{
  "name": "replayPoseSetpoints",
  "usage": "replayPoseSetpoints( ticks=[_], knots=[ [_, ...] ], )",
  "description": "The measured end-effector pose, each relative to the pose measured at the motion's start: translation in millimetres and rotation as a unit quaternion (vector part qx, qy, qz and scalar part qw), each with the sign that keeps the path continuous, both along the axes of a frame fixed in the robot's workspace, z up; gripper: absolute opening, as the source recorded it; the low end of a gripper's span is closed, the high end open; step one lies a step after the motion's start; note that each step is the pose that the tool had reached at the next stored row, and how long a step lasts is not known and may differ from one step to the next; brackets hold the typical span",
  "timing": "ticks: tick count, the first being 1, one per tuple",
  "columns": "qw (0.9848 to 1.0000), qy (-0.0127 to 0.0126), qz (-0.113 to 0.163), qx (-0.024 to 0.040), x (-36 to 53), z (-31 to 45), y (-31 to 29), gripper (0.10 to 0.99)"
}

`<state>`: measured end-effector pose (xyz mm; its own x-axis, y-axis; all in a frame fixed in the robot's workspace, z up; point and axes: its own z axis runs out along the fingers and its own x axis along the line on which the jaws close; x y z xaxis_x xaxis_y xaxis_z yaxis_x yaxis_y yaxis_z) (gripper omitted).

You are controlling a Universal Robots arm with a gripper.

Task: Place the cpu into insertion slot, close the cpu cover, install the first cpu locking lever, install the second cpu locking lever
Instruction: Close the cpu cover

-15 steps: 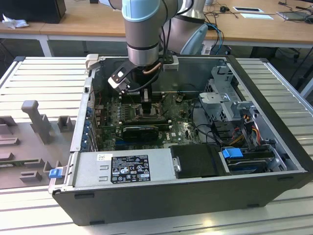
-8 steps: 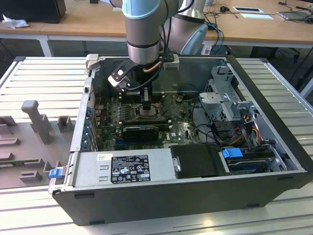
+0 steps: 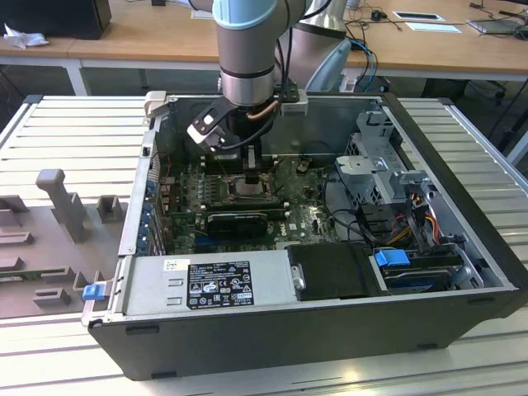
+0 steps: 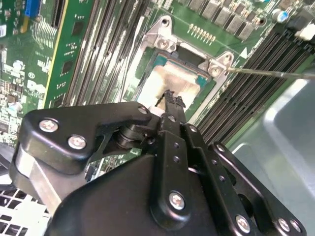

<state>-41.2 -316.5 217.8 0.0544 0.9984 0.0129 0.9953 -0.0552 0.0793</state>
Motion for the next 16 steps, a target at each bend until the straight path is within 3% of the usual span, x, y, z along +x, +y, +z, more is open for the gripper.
replayPoseSetpoints(
  ticks=[9,13,16],
  knots=[
    [1.0000,0.0000,0.000,0.0000,2.9,1.8,-0.5,0.106],
    [1.0000,0.0000,0.000,0.0000,2.9,7.2,-0.5,0.106],
    [1.0000,0.0000,0.000,0.0000,2.8,15.9,-0.5,0.106]
  ],
)
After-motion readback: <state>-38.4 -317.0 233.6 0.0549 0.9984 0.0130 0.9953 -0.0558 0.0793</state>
